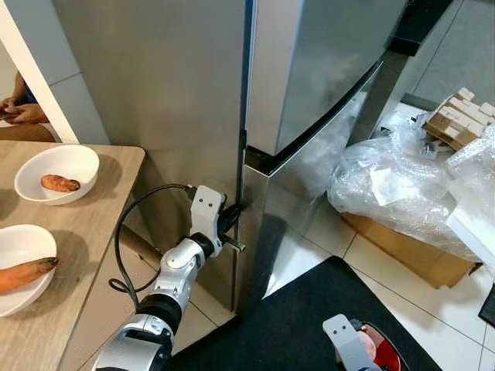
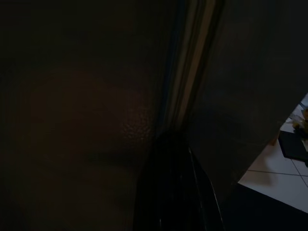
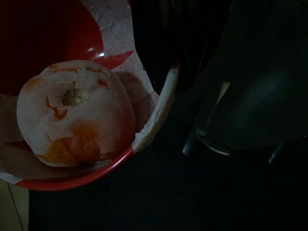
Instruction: Restocking fridge
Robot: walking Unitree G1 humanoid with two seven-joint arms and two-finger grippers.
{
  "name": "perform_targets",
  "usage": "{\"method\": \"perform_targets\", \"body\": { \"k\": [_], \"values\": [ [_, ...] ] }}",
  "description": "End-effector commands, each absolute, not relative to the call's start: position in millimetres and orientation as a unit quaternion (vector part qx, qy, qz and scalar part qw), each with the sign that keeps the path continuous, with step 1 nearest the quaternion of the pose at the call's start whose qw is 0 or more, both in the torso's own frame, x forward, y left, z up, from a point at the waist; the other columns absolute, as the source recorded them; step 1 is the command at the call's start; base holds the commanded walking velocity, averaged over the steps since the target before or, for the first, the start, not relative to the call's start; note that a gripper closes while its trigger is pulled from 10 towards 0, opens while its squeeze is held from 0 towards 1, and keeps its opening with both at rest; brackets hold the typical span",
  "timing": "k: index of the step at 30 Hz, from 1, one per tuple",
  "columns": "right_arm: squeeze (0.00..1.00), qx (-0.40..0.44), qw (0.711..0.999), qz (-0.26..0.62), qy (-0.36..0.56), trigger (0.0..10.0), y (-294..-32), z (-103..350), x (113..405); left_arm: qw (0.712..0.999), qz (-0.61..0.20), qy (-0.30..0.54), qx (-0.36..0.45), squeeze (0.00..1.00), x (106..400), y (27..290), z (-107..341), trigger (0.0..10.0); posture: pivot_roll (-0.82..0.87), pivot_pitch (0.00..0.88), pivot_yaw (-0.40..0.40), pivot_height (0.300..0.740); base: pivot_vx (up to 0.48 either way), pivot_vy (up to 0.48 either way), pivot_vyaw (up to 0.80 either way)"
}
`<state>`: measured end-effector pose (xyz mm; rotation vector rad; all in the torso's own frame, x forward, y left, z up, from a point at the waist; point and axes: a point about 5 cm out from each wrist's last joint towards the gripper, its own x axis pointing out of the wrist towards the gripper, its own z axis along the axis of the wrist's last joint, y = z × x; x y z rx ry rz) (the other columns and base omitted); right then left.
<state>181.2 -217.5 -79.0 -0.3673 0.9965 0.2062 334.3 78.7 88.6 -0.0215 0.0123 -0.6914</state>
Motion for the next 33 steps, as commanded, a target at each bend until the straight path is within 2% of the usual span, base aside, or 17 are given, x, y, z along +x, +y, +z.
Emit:
{"method": "perform_targets", "body": {
  "k": [1,33],
  "values": [
    [0.00,-0.174,0.861,0.088,0.470,10.0,-220.4,-79.1,179.1,0.917,-0.399,0.005,-0.010,0.00,327.1,53.9,87.7,10.0,-0.19,0.102,0.002,0.700,0.000,0.000,0.00],
    [0.00,-0.169,0.861,0.079,0.472,10.0,-224.0,-80.3,174.3,0.882,-0.470,-0.004,-0.033,0.00,313.9,22.0,89.0,10.0,-0.20,0.095,0.014,0.700,0.000,0.000,0.00]
  ]
}}
